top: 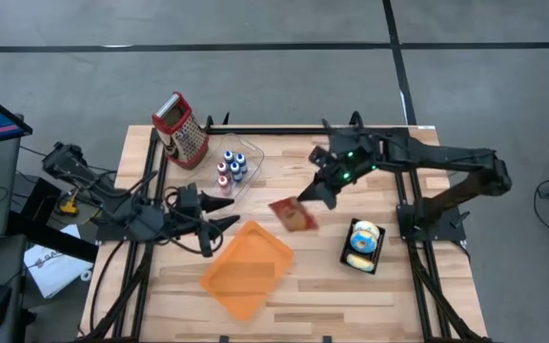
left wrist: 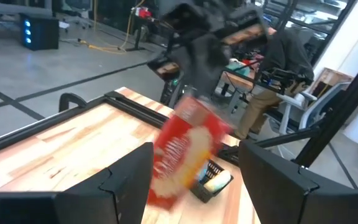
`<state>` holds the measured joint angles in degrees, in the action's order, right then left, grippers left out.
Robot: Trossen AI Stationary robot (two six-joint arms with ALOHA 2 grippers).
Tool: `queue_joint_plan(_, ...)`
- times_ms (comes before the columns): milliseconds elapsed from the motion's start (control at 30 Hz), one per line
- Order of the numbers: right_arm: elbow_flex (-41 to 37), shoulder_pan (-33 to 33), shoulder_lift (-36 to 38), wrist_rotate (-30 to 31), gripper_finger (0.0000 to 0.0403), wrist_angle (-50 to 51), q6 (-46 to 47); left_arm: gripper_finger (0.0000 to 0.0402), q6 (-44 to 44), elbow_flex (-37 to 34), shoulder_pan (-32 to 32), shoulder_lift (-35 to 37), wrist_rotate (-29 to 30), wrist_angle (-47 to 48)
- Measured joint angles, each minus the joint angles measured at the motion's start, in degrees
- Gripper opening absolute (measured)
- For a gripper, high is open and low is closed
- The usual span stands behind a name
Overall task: Pick & Place Food Item
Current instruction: Put the red popcorn bag into the orange bin
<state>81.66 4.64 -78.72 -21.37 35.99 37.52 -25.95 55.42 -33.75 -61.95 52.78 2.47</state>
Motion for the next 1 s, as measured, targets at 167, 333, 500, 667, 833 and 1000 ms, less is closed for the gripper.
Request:
queue_joint_plan(167,8.3,-4.9,-6.6,-1.8,0.0,2.2,-0.6,0.0231,-1.1,0.0,-1.9,0.3,3.7,0.0)
queue_joint_plan(333,14.9,-8.2,-12.4,-6.0,0.0,3.0,-1.8,0.0231,-1.4,0.0,-4.1,0.7,6.1,0.2)
queue_joint_plan(500,18.2,-9.8,-17.6,-9.9,0.0,1.9,-2.1,0.0231,-1.2,0.0,-6.8,1.5,10.3,0.0)
queue_joint_plan(667,18.7,-10.8,-22.3,-13.4,0.0,-2.0,-2.1,0.0231,-1.1,0.0,-9.7,2.2,13.5,0.2)
queue_joint_plan(833,18.8,-11.3,-27.0,-15.4,0.0,-6.6,-2.0,0.0231,-1.5,0.0,-12.4,2.2,16.0,0.6)
queue_joint_plan(1000,18.8,-11.3,-31.6,-18.2,0.0,-12.5,0.3,0.0231,-1.5,0.0,-14.4,2.2,19.2,0.7)
